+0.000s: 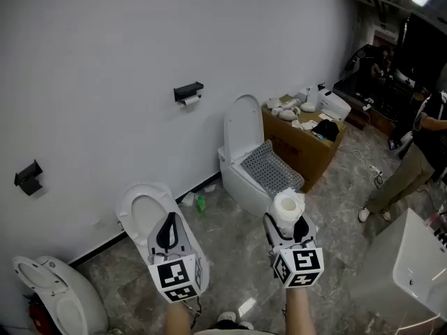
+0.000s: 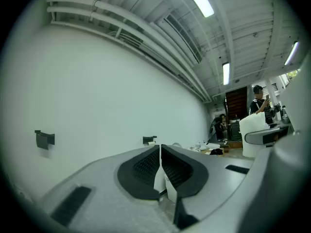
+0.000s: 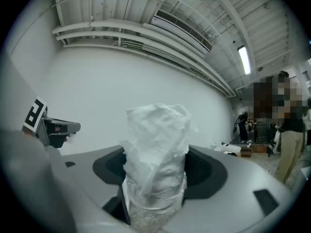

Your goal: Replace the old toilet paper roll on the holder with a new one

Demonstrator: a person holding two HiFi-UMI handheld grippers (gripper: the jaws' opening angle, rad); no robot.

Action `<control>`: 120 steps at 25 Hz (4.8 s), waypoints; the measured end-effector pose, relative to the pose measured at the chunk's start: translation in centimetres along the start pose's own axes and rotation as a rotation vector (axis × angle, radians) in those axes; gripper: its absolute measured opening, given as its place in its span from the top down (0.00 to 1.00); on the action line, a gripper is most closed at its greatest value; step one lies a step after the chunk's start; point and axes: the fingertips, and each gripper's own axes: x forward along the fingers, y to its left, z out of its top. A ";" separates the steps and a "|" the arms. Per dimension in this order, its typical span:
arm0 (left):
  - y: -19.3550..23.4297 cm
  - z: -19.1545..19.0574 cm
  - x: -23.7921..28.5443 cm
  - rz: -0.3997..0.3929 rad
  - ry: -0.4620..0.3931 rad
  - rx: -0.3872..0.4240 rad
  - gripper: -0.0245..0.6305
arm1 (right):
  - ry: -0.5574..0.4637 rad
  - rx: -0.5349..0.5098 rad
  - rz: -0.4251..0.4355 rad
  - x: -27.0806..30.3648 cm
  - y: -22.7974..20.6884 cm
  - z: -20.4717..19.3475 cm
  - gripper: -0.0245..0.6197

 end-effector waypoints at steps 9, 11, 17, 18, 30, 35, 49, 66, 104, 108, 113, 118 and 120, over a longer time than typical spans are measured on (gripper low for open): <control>0.2 0.1 0.6 0.003 -0.006 0.003 0.95 | 0.003 0.006 0.002 0.7 0.2 -0.2 0.48; 0.4 0.1 0.9 0.003 -0.005 0.002 0.95 | 0.005 0.011 0.004 1.1 0.4 -0.3 0.48; 0.9 0.1 2.5 -0.011 -0.014 0.002 0.95 | -0.007 0.027 0.006 2.9 0.9 -0.4 0.48; 0.9 0.1 2.9 -0.016 -0.017 0.002 0.95 | -0.008 0.028 0.005 3.2 1.0 -0.5 0.48; 0.0 -0.6 9.9 -0.060 -0.010 -0.028 0.68 | 0.010 0.034 0.019 9.0 -0.4 -1.1 0.48; -1.0 -1.3 15.2 -0.027 -0.010 -0.027 0.63 | 0.001 0.034 0.048 14.5 -3.3 -1.6 0.48; -5.0 1.4 34.0 0.114 -0.019 0.010 0.58 | -0.050 0.014 0.180 34.3 -13.4 1.9 0.48; -4.0 -1.1 48.0 0.178 0.051 0.024 0.58 | -0.022 0.062 0.234 49.5 -17.6 -0.2 0.48; 5.4 -4.7 76.2 0.278 0.227 0.326 0.58 | 0.014 0.053 0.473 83.6 -12.3 0.8 0.48; 5.1 -5.7 77.9 0.282 0.306 0.532 0.57 | 0.025 0.054 0.499 85.0 -12.3 0.4 0.48; 4.6 -7.9 80.0 0.269 0.465 0.889 0.57 | 0.038 0.058 0.524 86.0 -12.2 -0.2 0.48; 5.3 -9.5 81.7 0.294 0.560 1.185 0.57 | 0.046 0.060 0.534 86.8 -12.3 -0.5 0.48; 5.7 -10.3 82.3 0.298 0.601 1.289 0.57 | 0.048 0.058 0.535 87.1 -12.5 -0.6 0.48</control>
